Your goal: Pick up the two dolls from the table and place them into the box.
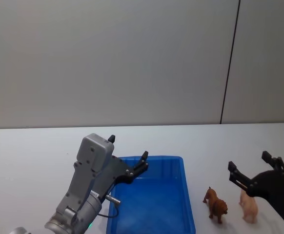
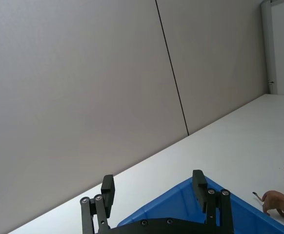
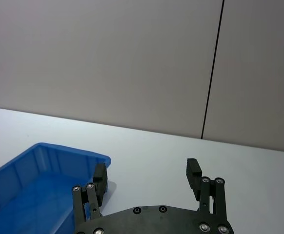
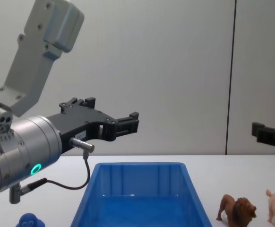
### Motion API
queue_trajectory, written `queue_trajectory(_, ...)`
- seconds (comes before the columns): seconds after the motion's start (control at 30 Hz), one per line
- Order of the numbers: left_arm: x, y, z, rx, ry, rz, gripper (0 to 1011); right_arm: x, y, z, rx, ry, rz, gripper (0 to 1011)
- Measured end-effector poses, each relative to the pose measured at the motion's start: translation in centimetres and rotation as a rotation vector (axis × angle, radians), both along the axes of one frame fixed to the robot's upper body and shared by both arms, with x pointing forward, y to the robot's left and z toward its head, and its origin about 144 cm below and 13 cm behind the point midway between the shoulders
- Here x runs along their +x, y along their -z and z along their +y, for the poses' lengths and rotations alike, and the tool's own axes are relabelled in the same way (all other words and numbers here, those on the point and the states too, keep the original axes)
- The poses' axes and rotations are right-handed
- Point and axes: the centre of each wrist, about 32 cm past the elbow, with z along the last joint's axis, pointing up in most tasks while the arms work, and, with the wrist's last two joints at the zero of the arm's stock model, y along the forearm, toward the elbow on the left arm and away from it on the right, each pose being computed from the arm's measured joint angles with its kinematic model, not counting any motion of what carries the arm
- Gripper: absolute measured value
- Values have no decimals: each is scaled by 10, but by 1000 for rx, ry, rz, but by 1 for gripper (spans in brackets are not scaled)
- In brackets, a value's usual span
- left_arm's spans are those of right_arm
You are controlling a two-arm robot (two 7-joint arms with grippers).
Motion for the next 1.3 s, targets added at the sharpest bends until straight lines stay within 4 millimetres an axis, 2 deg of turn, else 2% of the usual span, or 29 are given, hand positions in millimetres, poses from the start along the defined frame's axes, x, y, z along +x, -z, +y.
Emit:
queue_trajectory(0.57,0,0,0,0,0,0,1001,0,9,-25,-28,29,196,1001)
queue_trajectory(1.3,0,0,0,0,0,0,1001,7,25,-26,-41,56,351,1001)
